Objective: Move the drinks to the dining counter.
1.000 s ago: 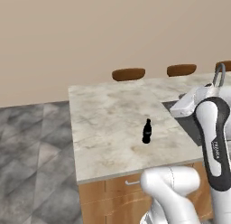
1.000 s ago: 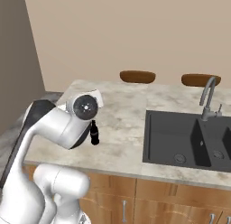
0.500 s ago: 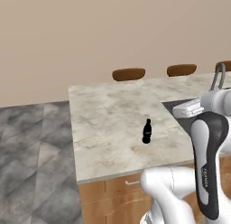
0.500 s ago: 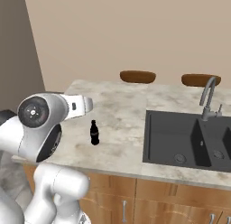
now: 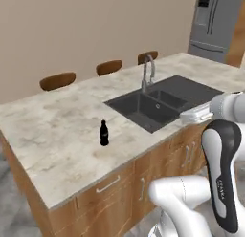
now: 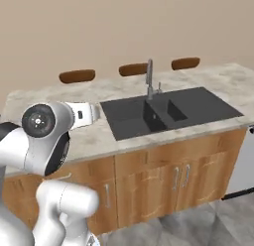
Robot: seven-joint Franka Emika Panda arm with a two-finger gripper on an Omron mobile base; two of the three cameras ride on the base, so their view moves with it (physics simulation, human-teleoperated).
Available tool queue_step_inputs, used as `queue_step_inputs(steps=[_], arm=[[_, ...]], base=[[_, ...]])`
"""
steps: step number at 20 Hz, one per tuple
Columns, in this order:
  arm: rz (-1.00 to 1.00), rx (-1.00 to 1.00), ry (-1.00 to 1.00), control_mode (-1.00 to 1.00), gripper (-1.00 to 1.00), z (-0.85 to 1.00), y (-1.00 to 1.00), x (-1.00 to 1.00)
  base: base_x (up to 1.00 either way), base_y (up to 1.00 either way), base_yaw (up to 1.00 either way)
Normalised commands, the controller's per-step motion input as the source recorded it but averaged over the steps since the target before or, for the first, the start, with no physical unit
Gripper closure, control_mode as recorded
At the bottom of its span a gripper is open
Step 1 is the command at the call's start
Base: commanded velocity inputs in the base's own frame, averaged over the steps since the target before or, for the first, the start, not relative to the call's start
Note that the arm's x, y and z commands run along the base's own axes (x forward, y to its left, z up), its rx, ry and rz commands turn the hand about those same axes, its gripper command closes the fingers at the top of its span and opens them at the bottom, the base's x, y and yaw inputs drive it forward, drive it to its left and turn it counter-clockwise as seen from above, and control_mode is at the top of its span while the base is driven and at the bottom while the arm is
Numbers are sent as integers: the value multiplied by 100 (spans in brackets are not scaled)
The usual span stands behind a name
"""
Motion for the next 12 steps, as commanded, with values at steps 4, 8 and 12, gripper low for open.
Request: queue_step_inputs(steps=[4,8,12], arm=[[0,0,0,100,-100,0,0,0],[0,0,0,100,-100,0,0,0],[0,0,0,100,-100,0,0,0]], base=[[-25,13,-98],[-3,2,-100],[0,1,-100]])
